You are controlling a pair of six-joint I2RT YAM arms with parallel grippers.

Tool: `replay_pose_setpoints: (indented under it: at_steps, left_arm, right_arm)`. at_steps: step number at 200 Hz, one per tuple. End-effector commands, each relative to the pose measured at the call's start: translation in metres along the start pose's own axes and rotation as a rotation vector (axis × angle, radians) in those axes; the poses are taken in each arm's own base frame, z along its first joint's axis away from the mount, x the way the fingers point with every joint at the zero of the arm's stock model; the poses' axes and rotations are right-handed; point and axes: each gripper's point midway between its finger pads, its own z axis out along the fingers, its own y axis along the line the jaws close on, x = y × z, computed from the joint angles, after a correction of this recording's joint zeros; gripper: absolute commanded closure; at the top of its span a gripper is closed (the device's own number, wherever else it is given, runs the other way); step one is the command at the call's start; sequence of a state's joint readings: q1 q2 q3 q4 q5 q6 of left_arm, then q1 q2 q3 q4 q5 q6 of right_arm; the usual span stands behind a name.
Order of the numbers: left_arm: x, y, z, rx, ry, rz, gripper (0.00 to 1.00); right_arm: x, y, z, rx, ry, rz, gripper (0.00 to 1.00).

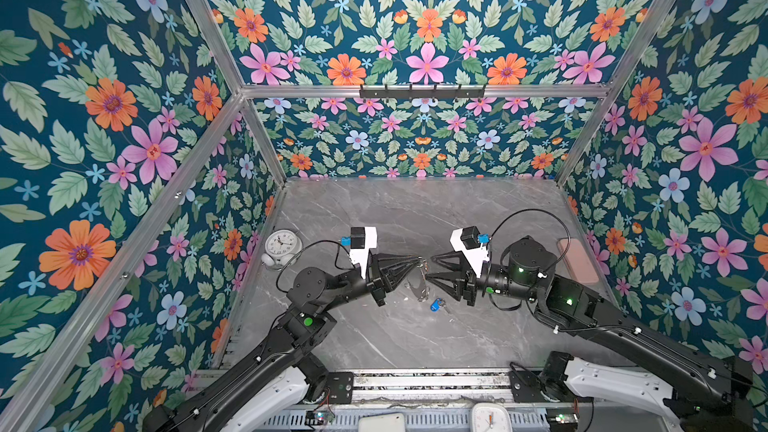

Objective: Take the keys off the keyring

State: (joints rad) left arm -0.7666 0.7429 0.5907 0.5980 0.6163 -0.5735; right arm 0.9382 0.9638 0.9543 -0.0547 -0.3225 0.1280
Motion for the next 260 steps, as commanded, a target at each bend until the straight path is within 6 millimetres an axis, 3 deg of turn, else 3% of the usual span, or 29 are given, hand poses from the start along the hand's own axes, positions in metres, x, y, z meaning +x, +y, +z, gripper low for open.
replay_pose_setpoints:
  at_steps: [1, 85, 188, 260]
  left_arm:
    - [-0.013, -0.008, -0.001, 0.033, -0.055, 0.024, 1.00]
    - [-0.010, -0.007, 0.000, 0.040, -0.050, 0.007, 1.00]
    - [-0.019, -0.005, -0.005, 0.001, -0.098, 0.006, 1.00]
    - [-0.023, -0.006, -0.005, 0.003, -0.107, 0.011, 1.00]
  right_arm:
    - [-0.012, 0.002, 0.003, -0.006, -0.051, -0.015, 0.47]
    - [-0.015, 0.001, 0.014, 0.002, -0.036, -0.035, 0.45]
    - [-0.008, 0.004, 0.016, 0.005, 0.000, -0.066, 0.99]
    - [0.006, 0.011, 0.022, 0.005, 0.053, -0.106, 1.00]
